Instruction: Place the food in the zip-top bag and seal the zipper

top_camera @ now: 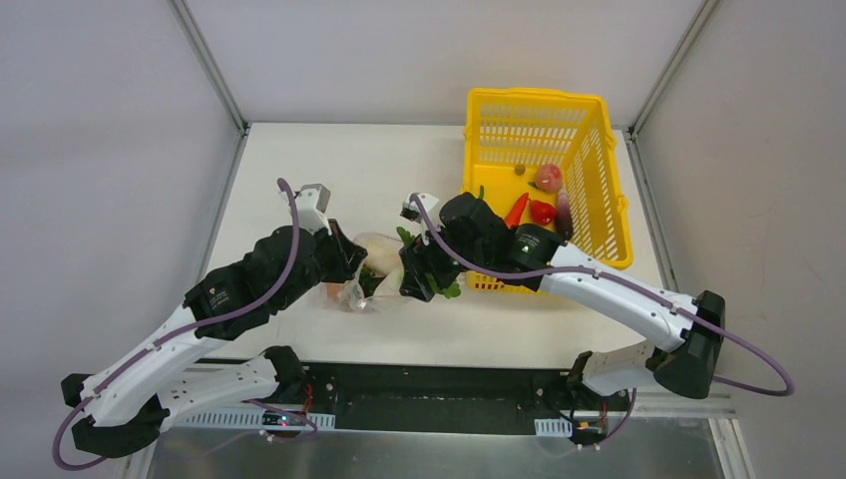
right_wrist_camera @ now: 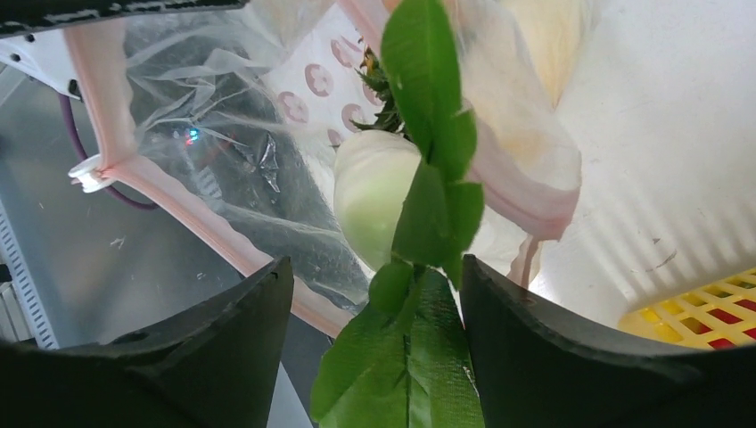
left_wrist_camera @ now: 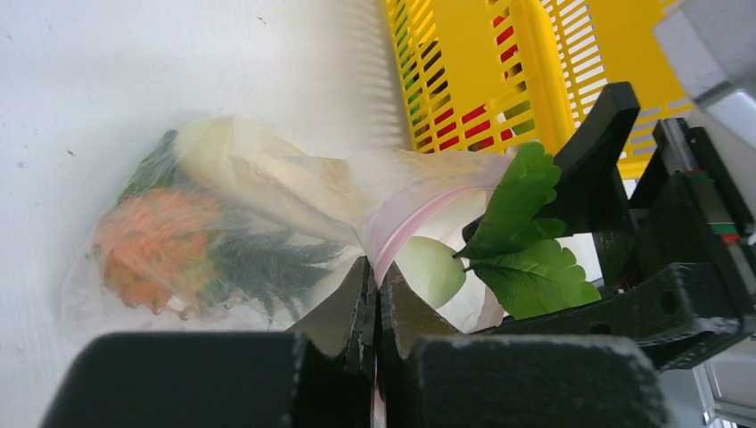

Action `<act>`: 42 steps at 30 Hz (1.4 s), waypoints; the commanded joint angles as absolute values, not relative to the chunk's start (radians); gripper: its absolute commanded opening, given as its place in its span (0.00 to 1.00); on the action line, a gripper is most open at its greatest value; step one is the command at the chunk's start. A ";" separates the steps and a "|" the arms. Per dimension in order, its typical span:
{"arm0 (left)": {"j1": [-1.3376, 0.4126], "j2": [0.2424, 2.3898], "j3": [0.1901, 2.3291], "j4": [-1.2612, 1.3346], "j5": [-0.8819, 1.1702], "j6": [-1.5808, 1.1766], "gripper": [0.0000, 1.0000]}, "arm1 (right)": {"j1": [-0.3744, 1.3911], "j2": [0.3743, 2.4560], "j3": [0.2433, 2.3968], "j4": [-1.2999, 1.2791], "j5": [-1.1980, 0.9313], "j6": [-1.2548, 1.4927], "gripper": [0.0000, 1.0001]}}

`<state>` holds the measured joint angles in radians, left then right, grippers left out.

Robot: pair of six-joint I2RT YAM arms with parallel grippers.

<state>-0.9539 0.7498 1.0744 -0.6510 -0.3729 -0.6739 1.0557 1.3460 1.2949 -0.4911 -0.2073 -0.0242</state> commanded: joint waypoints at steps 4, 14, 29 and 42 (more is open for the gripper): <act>-0.950 0.743 1.075 -0.619 -0.376 -0.693 0.01 | 1.058 1.419 1.364 -0.522 -0.239 -0.043 0.69; -0.951 0.760 1.075 -0.608 -0.352 -0.696 0.01 | 1.059 1.461 1.345 -0.444 -0.242 -0.002 0.47; -0.949 0.782 1.075 -0.607 -0.345 -0.693 0.01 | 1.057 1.357 1.293 -0.349 -0.249 0.041 0.03; -0.950 0.787 1.080 -0.595 -0.340 -0.703 0.01 | 1.057 1.252 1.145 -0.001 -0.095 0.211 0.00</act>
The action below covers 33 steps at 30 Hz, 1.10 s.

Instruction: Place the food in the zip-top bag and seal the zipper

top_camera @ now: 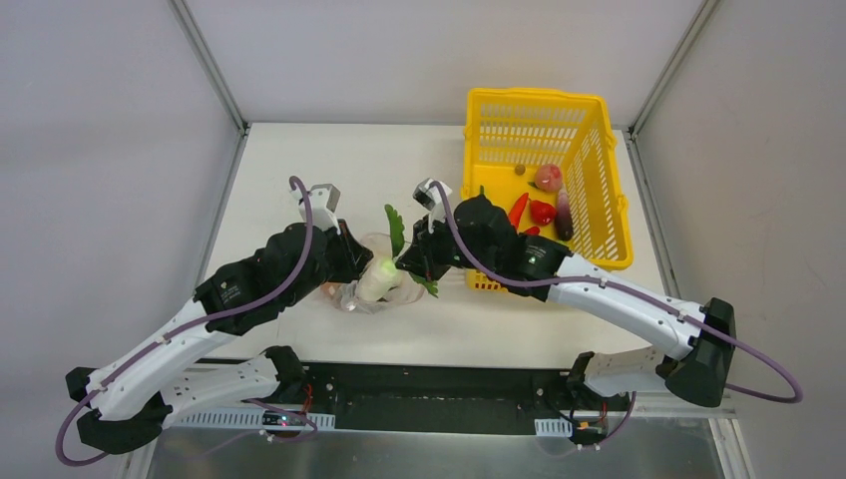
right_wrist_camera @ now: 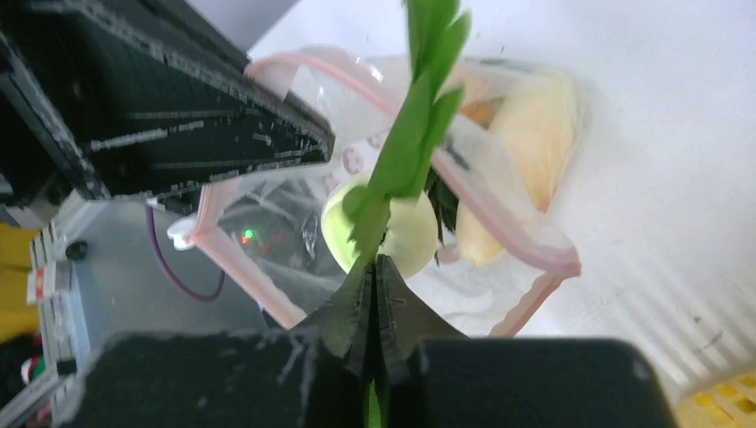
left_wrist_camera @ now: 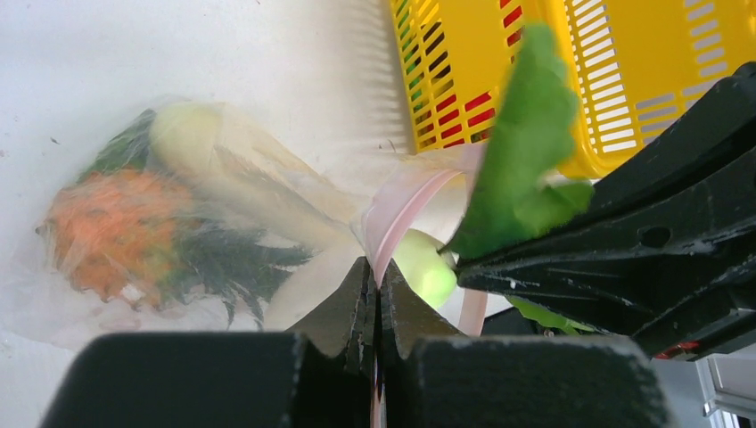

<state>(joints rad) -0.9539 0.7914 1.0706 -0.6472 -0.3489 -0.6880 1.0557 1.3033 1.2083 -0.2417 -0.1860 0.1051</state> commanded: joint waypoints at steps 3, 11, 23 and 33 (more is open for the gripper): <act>-0.950 0.787 1.081 -0.581 -0.330 -0.709 0.01 | 1.058 1.244 1.069 0.146 -0.082 0.276 0.00; -0.949 0.785 1.080 -0.546 -0.315 -0.727 0.01 | 1.067 1.326 1.016 0.299 -0.225 0.329 0.00; -0.950 0.793 1.077 -0.483 -0.270 -0.741 0.01 | 1.085 1.493 1.167 0.033 -0.231 0.129 0.06; -0.950 0.751 1.065 -0.536 -0.332 -0.732 0.01 | 1.077 1.522 1.285 -0.192 -0.146 0.094 0.27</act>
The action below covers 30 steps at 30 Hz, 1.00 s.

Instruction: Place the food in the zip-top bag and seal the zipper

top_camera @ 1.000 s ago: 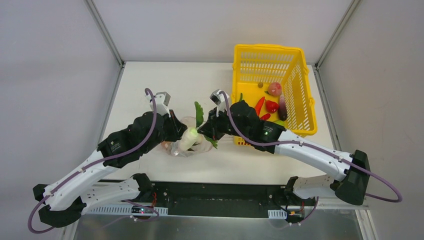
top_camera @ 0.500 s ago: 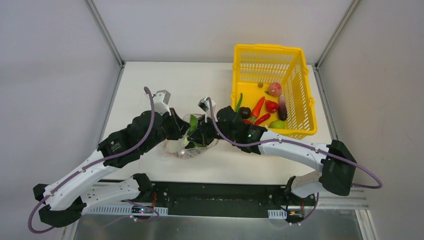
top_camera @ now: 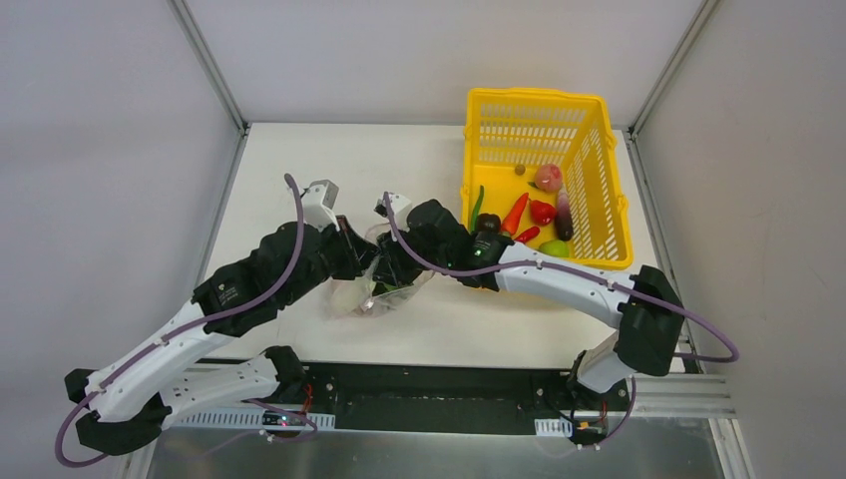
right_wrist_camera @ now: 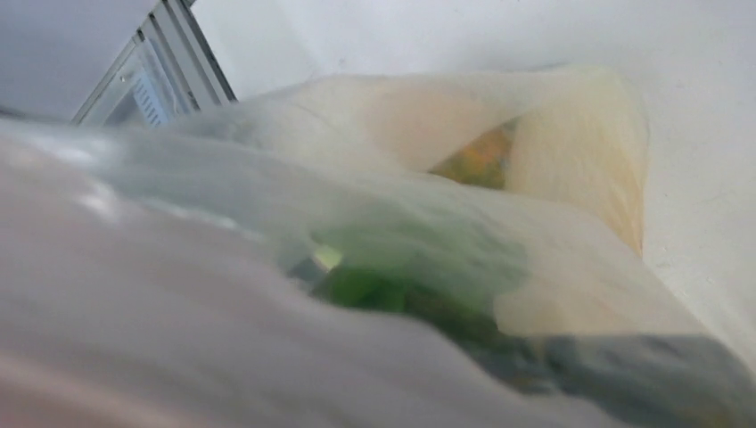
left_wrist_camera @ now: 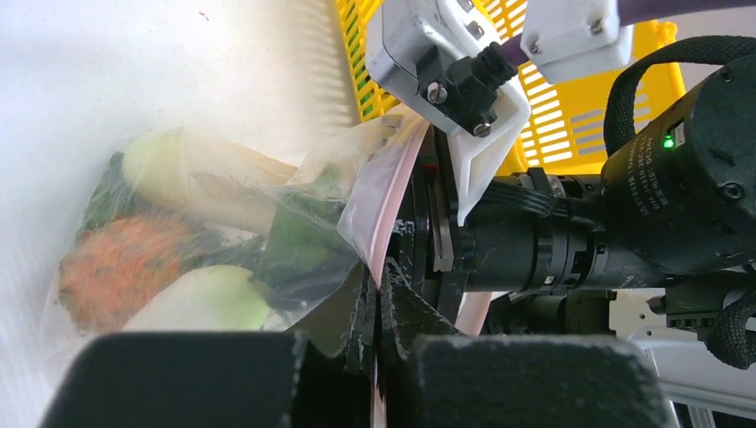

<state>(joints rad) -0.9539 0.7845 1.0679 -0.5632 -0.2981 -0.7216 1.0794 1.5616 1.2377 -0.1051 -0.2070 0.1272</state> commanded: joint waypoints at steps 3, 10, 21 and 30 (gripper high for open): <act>-0.950 0.735 1.063 -0.573 -0.377 -0.727 0.01 | 1.070 1.476 1.295 -0.224 -0.140 0.086 0.48; -0.950 0.719 1.063 -0.591 -0.399 -0.719 0.01 | 1.038 1.414 1.282 -0.182 -0.288 0.126 0.53; -0.951 0.742 1.059 -0.562 -0.358 -0.725 0.01 | 1.038 1.600 1.361 -0.213 -0.383 0.156 0.35; -0.950 0.732 1.059 -0.585 -0.396 -0.720 0.01 | 1.038 1.530 1.365 -0.210 -0.357 0.144 0.36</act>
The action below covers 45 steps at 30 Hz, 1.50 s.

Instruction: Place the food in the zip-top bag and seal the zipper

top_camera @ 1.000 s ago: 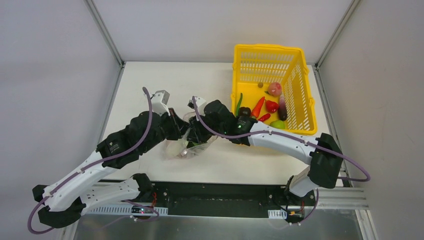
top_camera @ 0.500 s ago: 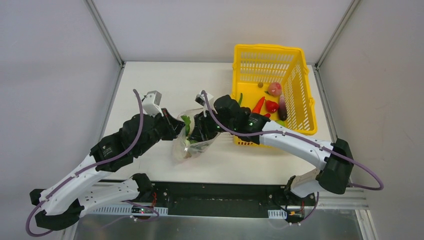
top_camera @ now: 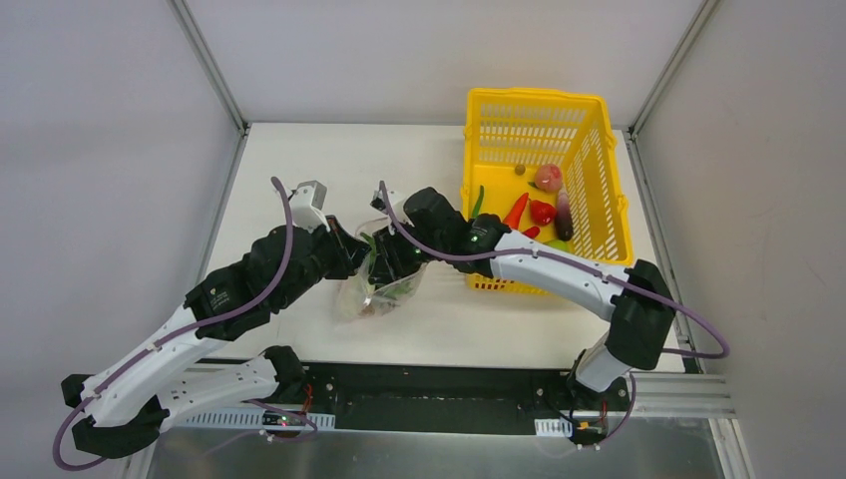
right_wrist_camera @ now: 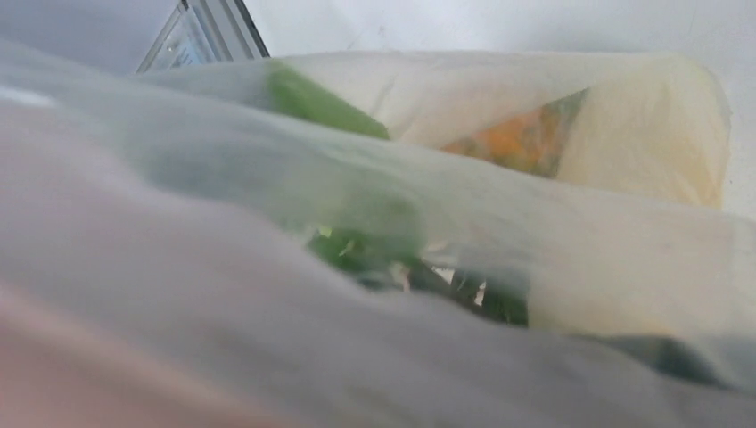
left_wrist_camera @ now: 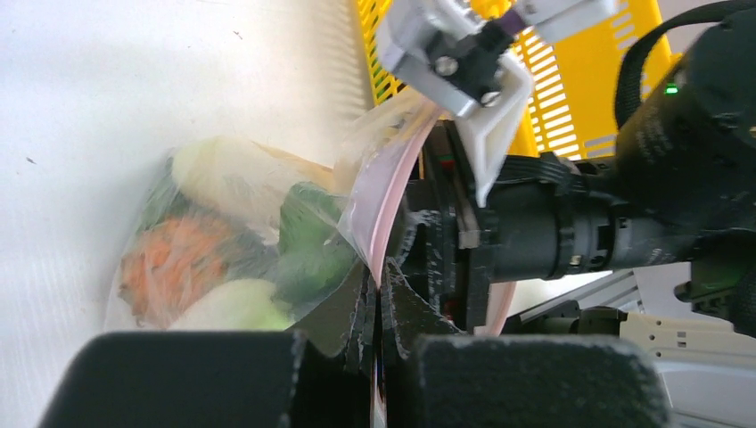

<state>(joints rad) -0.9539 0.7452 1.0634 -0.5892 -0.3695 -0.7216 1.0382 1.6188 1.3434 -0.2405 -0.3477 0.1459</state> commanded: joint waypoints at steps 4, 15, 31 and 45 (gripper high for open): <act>-0.950 0.733 1.058 -0.594 -0.408 -0.718 0.01 | 1.037 1.481 1.354 -0.190 -0.375 0.154 0.46; -0.951 0.749 1.057 -0.579 -0.385 -0.725 0.01 | 1.040 1.544 1.329 -0.162 -0.380 0.186 0.25; -0.951 0.710 1.033 -0.577 -0.412 -0.749 0.01 | 1.079 1.557 1.260 -0.019 -0.294 0.196 0.22; -0.949 0.696 1.026 -0.618 -0.475 -0.738 0.01 | 1.073 1.282 1.226 -0.087 -0.282 0.175 0.47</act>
